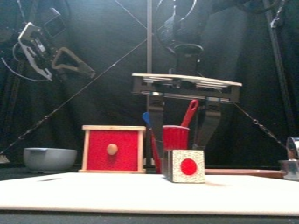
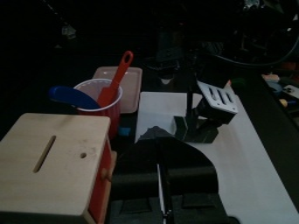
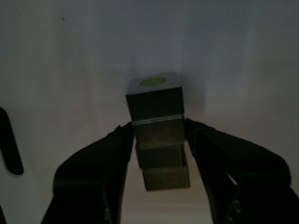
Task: Place sushi on board then cut the sushi with the knife then place the pieces on the plate
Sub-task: Pick knife at handle with right hand
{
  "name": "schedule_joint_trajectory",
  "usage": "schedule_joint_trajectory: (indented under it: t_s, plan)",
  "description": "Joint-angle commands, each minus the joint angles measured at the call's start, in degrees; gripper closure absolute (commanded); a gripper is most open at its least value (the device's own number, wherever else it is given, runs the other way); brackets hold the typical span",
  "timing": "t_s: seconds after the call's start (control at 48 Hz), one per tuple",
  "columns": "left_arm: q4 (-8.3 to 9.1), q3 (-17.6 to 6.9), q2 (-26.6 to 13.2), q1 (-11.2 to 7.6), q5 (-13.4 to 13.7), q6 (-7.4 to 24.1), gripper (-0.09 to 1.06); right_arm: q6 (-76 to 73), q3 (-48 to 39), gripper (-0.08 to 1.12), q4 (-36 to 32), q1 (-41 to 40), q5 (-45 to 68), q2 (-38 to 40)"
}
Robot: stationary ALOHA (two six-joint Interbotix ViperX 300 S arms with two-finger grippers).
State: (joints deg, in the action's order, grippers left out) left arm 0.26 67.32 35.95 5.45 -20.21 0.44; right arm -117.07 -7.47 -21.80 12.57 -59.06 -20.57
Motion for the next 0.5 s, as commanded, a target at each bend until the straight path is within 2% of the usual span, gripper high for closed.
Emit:
schedule_joint_trajectory:
  t_s: [0.021, 0.25, 0.5]
  plan:
    - [0.18, -0.7, 0.4, 0.26, 0.0, 0.1, 0.96, 0.2, 1.4, 0.14, 0.1, -0.4, 0.2, 1.6]
    - [0.18, -0.6, 0.4, 0.35, 1.3, 0.1, 0.96, 1.1, 1.3, 0.14, -0.7, -0.4, -1.0, 3.9]
    - [0.18, -0.5, 1.2, 0.79, 1.8, 0.1, 0.96, 4.4, 0.5, 0.14, -6.4, 0.7, -1.7, 11.7]
